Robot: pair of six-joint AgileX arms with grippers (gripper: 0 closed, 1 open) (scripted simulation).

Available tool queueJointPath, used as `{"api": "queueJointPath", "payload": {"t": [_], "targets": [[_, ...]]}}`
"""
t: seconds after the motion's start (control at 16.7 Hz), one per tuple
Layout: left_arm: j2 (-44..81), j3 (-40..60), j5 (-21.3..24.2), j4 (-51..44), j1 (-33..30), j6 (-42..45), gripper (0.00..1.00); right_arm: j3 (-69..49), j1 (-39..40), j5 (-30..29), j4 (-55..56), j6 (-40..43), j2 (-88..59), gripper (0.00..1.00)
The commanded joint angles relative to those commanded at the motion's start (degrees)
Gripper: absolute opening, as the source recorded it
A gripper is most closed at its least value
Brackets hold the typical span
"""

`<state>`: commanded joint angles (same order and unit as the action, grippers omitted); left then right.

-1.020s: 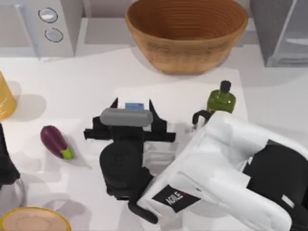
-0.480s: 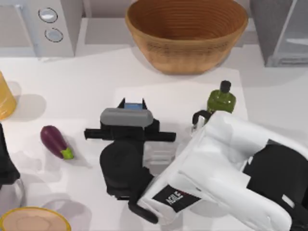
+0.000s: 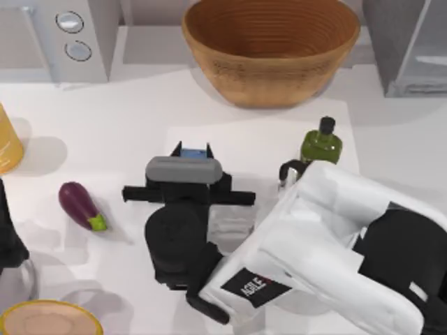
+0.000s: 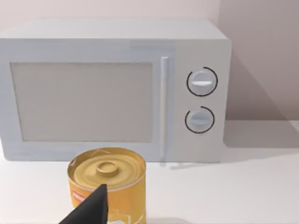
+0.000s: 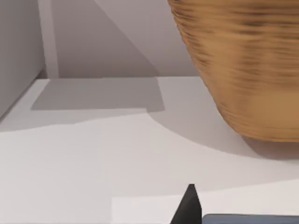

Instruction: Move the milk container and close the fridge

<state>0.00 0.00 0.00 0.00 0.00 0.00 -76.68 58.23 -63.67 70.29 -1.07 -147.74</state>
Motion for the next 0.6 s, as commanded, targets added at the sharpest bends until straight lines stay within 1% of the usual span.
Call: {"api": "queueJointPath", "payload": {"t": [0.3, 0.6], "targets": [[0.0, 0.0, 0.0, 0.0, 0.0, 0.0, 1.0, -1.5, 1.1, -2.8, -0.4, 0.4, 3.0, 0.0], [0.0, 0.0, 0.0, 0.0, 0.0, 0.0, 1.0, 1.2, 0.1, -0.4, -3.6, 0.0, 5.3, 0.0]]}}
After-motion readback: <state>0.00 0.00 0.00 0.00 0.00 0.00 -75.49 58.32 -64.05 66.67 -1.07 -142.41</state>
